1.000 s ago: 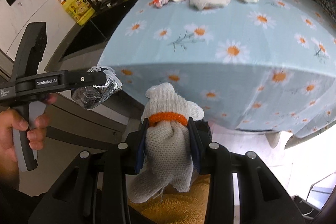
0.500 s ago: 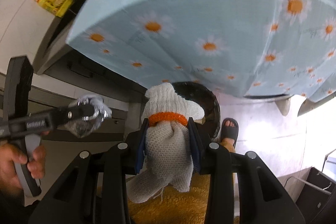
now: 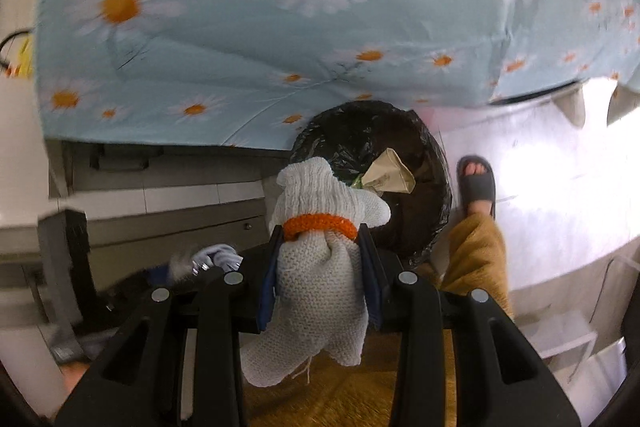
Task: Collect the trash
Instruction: 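Open both grippers to drop the foil packet and glove into the bin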
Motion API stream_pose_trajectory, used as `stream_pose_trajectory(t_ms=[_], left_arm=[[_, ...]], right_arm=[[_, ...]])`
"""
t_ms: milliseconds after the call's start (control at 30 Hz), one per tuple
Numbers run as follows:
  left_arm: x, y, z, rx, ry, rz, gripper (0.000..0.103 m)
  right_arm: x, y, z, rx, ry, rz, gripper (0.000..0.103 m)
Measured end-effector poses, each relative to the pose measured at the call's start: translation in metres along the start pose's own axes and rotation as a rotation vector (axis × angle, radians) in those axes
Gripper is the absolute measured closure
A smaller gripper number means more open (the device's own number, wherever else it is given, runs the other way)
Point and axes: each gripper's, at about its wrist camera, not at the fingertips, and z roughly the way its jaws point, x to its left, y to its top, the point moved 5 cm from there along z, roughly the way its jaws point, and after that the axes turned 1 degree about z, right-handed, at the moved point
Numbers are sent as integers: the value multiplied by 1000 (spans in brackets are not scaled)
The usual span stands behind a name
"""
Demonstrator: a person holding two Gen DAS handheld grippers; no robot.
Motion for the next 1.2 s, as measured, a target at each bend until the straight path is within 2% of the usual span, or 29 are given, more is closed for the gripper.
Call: stream_pose_trajectory(t_ms=[167, 300, 400, 533, 700, 900, 1200], left_arm=[[-13, 0, 21, 26, 5, 29, 22], [-19, 4, 25, 25, -8, 12, 19], [-21, 8, 27, 28, 9, 20, 19], [-15, 11, 27, 34, 44, 0, 7], [-11, 16, 29, 39, 61, -9, 7], [-6, 18, 28, 53, 88, -15, 7], [-3, 15, 6, 16, 75, -29, 7]], right_arm=[[-12, 7, 11, 18, 31, 85, 64], [-14, 10, 13, 15, 44, 96, 64], [-13, 14, 13, 13, 61, 104, 63], [-14, 20, 9, 2, 71, 118, 58], [-15, 26, 6, -8, 112, 149, 47], [-15, 29, 0, -13, 125, 147, 46], [-13, 22, -20, -33, 124, 126, 46]])
